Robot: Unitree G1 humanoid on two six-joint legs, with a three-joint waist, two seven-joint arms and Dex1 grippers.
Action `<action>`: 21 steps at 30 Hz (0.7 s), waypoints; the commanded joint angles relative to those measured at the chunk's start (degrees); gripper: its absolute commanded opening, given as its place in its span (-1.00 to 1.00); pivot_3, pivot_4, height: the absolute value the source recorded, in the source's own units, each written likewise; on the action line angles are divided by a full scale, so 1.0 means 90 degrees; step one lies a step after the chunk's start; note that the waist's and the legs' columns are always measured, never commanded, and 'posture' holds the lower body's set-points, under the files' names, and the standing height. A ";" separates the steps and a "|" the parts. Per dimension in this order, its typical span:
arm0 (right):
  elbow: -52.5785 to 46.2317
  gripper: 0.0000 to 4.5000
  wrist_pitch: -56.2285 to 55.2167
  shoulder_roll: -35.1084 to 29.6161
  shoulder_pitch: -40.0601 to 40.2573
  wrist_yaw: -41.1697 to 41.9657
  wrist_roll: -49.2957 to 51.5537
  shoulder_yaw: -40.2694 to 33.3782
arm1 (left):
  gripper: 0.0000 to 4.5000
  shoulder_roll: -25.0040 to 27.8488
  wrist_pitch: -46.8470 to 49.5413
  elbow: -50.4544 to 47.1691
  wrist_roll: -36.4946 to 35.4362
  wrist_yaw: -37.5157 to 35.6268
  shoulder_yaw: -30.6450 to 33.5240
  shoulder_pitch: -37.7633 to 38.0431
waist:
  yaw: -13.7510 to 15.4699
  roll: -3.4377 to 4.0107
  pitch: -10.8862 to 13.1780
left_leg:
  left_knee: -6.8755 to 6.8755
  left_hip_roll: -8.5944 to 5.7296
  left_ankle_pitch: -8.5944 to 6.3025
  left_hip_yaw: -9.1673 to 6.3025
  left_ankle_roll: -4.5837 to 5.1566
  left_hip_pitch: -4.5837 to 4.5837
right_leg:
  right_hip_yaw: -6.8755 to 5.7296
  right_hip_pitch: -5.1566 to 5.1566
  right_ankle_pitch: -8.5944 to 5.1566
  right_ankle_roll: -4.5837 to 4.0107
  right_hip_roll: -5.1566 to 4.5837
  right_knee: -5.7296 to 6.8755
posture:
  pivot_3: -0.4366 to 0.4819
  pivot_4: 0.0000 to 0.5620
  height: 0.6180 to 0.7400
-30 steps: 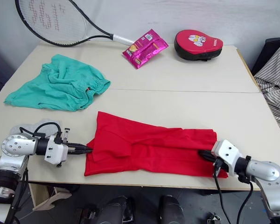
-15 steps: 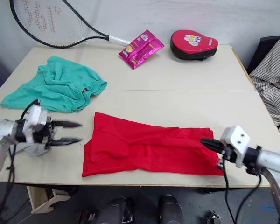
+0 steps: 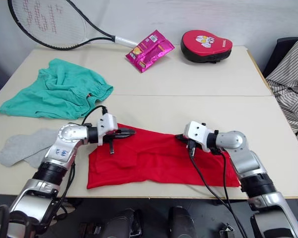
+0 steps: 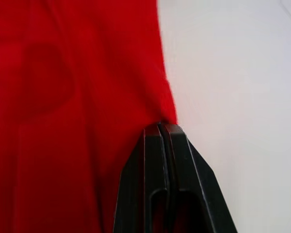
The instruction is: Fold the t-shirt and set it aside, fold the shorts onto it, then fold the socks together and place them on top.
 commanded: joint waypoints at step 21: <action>-0.1405 -1.00 -0.0405 -0.1199 0.1578 0.1420 0.0891 -0.0733 | -0.98 -0.0035 0.0462 0.0471 0.0586 0.0821 -0.0034 0.0402 | 0.0009 -0.0003 -0.0008 | 0.0000 0.0003 -0.0005 -0.0012 -0.0013 0.0043 | 0.0032 0.0030 -0.0001 -0.0002 -0.0015 -0.0013 | -0.05 -0.47 1.00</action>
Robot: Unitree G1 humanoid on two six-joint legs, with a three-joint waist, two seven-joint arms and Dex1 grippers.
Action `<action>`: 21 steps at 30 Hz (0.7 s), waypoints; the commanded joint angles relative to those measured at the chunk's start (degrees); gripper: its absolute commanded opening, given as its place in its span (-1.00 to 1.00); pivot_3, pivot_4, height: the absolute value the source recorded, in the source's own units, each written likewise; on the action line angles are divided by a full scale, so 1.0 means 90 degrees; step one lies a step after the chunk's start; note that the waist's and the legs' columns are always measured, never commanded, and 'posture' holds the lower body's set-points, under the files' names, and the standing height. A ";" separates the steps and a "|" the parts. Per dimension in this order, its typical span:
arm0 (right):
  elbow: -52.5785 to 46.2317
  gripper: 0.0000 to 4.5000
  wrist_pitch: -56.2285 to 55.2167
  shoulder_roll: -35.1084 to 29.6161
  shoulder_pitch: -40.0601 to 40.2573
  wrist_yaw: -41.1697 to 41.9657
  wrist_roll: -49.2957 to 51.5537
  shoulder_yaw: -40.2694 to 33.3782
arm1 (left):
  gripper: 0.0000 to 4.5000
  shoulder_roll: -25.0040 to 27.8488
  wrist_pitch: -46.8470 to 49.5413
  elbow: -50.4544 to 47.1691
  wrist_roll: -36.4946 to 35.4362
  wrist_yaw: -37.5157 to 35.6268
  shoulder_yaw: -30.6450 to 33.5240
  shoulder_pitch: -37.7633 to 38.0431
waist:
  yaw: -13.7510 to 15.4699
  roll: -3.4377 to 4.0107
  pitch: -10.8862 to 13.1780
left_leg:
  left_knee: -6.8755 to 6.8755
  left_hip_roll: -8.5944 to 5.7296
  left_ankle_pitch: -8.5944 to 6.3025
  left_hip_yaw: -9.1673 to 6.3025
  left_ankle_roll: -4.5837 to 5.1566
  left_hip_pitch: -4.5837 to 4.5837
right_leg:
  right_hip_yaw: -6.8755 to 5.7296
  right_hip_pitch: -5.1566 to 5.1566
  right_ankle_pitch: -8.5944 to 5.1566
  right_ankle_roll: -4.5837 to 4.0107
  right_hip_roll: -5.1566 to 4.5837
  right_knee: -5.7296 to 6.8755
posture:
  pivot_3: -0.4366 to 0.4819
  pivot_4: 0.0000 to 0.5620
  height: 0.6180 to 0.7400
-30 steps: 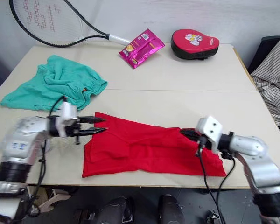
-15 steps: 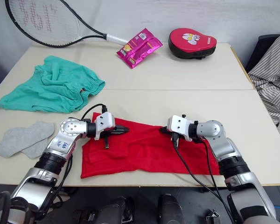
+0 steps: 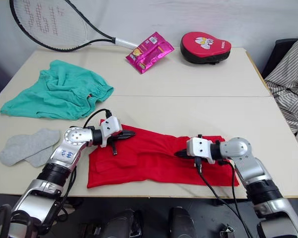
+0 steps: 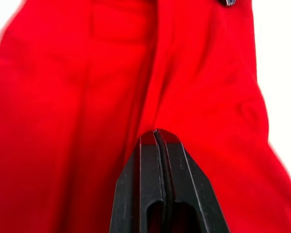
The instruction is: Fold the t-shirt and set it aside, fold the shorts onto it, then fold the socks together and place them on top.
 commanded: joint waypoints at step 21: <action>-0.1003 -1.00 0.1770 -0.0221 0.0769 -0.1835 0.0183 -0.1291 | -0.98 -0.0801 -0.0270 -0.0298 0.0278 -0.1017 -0.0853 -0.0215 | 0.0146 -0.0009 -0.0007 | -0.0017 -0.0003 -0.0012 0.0017 0.0000 -0.0004 | 0.0031 -0.0014 -0.0001 -0.0004 0.0003 -0.0021 | -0.05 -0.47 1.00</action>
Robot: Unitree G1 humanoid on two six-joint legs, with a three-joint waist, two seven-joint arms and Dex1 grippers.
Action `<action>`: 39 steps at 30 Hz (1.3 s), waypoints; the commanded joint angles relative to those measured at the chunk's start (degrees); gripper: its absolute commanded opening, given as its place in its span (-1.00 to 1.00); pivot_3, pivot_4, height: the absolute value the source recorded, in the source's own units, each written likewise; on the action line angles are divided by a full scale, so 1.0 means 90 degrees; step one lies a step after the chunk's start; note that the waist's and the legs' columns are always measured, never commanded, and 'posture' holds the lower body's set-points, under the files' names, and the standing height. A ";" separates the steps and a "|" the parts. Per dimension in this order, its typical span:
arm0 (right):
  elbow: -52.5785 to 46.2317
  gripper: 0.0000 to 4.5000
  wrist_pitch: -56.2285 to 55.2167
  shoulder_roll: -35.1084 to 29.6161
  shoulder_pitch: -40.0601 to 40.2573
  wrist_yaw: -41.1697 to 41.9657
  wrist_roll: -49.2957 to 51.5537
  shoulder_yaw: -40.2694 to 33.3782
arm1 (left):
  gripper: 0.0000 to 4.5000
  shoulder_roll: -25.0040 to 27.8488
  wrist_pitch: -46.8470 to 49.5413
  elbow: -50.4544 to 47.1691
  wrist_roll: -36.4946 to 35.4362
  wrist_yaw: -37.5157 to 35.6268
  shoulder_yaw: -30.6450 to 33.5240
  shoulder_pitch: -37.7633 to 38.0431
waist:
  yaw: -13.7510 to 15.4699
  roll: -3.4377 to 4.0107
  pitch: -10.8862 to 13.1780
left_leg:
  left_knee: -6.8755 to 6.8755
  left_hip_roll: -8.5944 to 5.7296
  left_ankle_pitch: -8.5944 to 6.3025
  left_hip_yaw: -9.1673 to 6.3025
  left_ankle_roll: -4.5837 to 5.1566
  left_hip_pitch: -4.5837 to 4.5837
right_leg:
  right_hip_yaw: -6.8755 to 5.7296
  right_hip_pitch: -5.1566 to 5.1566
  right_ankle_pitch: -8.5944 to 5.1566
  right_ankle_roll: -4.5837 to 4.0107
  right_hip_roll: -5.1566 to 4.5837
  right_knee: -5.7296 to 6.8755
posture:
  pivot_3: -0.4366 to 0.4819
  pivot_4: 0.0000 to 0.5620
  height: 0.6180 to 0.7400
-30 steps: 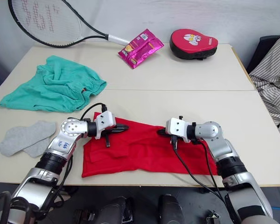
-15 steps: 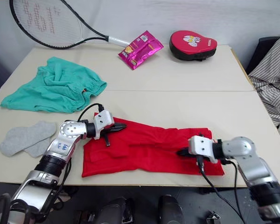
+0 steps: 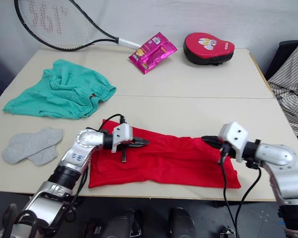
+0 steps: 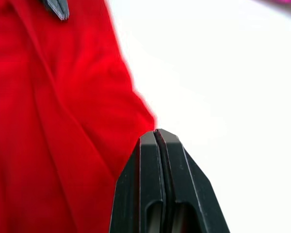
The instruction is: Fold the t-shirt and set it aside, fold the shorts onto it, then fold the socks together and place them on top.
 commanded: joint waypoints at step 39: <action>0.0767 -1.00 -0.0974 0.0310 0.0629 -0.0357 -0.0221 -0.0550 | -0.98 0.0368 0.0677 0.0139 -0.0042 0.1377 0.1093 0.0208 | 0.0031 -0.0008 -0.0005 | -0.0010 0.0010 -0.0010 -0.0028 -0.0002 0.0026 | -0.0037 0.0060 0.0006 -0.0011 0.0002 -0.0054 | -0.05 -0.47 1.00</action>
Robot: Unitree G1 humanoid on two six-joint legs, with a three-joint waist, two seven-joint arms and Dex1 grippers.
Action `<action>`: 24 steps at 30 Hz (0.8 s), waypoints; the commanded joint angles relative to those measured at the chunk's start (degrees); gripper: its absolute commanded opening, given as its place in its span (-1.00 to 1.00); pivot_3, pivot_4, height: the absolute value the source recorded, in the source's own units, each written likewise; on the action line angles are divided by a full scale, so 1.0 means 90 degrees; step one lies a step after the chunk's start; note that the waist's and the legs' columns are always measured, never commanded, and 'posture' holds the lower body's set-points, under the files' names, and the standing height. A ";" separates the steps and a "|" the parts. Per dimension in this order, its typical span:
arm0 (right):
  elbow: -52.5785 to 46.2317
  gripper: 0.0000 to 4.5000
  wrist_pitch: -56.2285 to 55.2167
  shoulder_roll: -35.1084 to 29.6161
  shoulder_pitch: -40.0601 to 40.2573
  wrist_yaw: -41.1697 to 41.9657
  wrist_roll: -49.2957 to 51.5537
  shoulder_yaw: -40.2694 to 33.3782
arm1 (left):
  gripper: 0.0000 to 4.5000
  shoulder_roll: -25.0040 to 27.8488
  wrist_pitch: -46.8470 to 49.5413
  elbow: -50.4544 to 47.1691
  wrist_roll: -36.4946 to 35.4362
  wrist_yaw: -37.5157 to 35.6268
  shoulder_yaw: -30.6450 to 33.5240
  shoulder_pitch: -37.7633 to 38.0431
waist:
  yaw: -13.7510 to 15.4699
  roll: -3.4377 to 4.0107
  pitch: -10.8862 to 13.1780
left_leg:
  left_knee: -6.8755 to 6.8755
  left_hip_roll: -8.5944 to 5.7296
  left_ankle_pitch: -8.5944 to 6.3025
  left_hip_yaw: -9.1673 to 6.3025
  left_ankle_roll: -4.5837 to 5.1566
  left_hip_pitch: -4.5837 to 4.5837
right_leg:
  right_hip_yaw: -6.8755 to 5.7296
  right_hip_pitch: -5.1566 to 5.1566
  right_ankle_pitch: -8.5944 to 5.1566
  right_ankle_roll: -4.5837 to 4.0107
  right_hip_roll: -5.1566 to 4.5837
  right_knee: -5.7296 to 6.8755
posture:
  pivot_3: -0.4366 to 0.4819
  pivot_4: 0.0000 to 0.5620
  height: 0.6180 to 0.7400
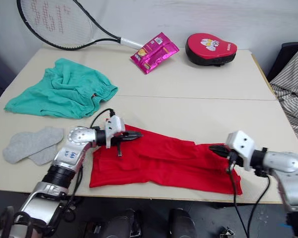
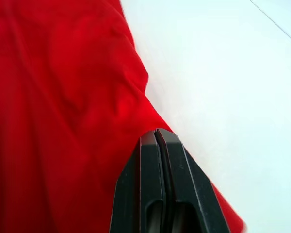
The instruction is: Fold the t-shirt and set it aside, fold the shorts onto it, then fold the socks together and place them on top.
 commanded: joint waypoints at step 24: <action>-0.0911 -1.00 -0.0164 0.0674 0.0731 -0.1722 0.1050 -0.1089 | -0.98 -0.0022 -0.0181 -0.0532 -0.1001 -0.0183 0.0638 0.0371 | -0.0032 0.0037 -0.0084 | -0.0050 0.0006 0.0003 0.0009 -0.0028 0.0029 | 0.0019 -0.0001 -0.0003 -0.0005 0.0003 -0.0008 | -0.05 -0.47 1.00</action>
